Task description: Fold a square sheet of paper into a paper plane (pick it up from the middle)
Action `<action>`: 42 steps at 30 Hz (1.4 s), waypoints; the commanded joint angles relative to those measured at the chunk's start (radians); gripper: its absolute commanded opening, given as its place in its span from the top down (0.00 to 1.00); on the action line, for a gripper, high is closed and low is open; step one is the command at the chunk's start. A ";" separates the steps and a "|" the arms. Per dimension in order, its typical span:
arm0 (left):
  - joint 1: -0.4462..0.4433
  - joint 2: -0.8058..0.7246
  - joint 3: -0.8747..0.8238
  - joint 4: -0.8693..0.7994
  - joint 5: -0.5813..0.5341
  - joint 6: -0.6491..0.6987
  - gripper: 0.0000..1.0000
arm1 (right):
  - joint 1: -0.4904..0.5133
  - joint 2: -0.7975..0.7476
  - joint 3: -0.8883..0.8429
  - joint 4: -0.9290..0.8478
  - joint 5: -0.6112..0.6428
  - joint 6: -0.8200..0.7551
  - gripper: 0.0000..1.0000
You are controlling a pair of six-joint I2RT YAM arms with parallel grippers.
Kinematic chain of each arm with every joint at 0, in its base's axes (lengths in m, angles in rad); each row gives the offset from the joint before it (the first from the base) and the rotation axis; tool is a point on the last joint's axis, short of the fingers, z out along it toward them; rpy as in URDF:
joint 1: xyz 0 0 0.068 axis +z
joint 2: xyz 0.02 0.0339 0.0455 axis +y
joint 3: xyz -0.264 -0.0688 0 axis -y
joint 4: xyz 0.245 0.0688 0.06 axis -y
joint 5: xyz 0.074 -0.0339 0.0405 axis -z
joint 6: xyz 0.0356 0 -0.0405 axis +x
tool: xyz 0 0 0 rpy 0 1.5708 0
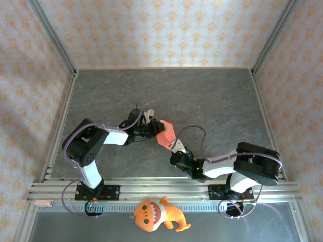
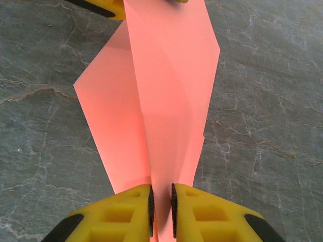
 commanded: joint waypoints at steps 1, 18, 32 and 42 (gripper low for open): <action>-0.006 0.009 0.021 -0.008 -0.003 0.001 0.86 | 0.007 0.014 0.007 0.019 0.045 0.017 0.82; -0.003 -0.026 0.026 -0.052 -0.047 0.019 0.58 | -0.041 -0.043 -0.014 0.033 -0.096 0.052 1.00; 0.040 -0.230 -0.045 -0.230 -0.264 0.064 0.22 | -0.254 -0.062 -0.027 0.128 -0.626 0.134 1.00; 0.043 -0.260 -0.056 -0.242 -0.268 0.065 0.21 | -0.284 0.003 0.007 0.128 -0.695 0.176 1.00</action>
